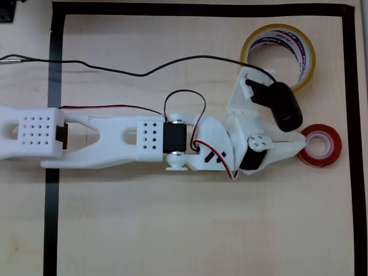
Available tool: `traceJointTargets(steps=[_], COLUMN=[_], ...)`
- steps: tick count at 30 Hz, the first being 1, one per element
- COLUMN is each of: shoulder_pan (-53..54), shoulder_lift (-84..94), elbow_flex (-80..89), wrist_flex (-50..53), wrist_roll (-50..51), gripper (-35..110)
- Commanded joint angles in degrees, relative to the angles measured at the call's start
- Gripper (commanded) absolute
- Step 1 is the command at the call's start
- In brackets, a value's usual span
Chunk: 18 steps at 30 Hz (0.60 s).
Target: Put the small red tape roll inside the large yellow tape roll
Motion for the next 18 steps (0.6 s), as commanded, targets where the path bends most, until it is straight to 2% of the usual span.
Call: traceJointTargets(steps=[1,18], shoulder_pan=[1.5,2.9], shoulder_lift=[8.5,8.7], elbow_flex=[0.5,0.2], wrist_flex=[-3.3,7.2], wrist_roll=[-1.1,1.6], gripper=[0,0])
